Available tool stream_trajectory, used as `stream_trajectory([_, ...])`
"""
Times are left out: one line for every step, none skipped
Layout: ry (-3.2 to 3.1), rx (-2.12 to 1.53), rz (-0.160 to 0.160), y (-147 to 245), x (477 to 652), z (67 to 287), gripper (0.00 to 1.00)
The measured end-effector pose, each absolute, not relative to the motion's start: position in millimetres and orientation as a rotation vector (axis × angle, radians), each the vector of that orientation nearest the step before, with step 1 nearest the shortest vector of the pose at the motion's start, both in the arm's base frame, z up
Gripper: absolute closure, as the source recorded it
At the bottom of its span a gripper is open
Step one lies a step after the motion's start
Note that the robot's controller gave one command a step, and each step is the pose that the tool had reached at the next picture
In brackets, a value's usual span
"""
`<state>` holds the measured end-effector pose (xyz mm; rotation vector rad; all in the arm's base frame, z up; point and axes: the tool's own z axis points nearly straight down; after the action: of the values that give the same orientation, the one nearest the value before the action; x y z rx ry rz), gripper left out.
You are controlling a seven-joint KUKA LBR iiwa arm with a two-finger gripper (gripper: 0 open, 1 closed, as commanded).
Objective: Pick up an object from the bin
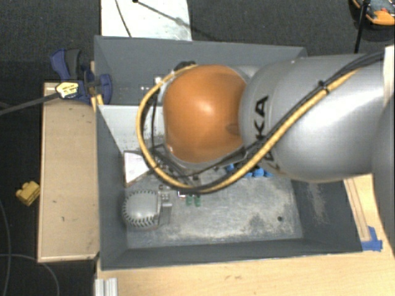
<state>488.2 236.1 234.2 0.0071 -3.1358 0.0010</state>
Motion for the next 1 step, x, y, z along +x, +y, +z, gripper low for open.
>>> stream_trajectory([-3.144,-0.004,-0.003,234.6,490.3,238.8,0.0])
